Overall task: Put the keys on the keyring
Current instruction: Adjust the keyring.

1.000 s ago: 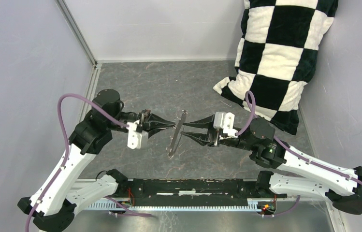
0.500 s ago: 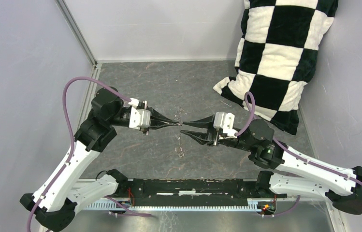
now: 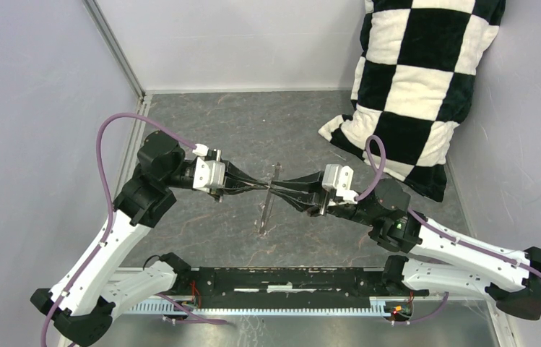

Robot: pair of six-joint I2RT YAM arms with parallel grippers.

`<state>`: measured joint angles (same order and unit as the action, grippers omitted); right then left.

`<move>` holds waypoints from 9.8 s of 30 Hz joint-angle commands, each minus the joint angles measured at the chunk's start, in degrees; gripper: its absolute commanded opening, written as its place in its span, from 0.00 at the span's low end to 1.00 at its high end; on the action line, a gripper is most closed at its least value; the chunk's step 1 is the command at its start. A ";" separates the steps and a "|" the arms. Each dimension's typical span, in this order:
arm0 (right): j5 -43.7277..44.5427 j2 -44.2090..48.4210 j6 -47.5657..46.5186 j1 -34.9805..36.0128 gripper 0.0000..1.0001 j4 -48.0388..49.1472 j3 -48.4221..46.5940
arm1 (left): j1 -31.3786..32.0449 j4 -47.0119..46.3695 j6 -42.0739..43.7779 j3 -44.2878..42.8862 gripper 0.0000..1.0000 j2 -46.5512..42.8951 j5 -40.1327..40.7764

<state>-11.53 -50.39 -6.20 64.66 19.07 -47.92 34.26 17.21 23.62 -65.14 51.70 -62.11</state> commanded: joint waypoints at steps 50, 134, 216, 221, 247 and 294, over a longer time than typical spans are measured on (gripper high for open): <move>1.37 -15.90 -6.11 0.16 0.21 -41.39 -31.34 | 0.28 15.27 15.07 -2.48 0.02 3.22 6.88; 1.56 -7.90 -4.97 0.11 0.00 -34.82 -19.29 | 0.28 24.42 15.00 -6.29 0.24 6.38 5.66; -1.12 10.82 21.13 0.20 0.21 9.69 13.08 | 0.90 11.13 15.41 -9.96 0.02 6.86 -11.80; -2.23 11.36 21.23 1.20 0.17 12.17 14.96 | 0.92 11.20 15.65 -9.29 0.02 7.85 -11.96; -2.68 5.52 15.59 2.72 0.13 8.15 12.50 | 1.09 24.58 31.02 -14.62 0.02 11.90 -13.76; 1.67 7.12 9.40 2.73 0.10 4.85 6.89 | 4.24 5.50 2.29 -9.47 0.02 13.08 -16.73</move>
<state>-12.60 -45.76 7.64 67.13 24.88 -35.38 38.13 24.69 28.51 -76.47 66.61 -79.57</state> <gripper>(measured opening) 0.101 0.022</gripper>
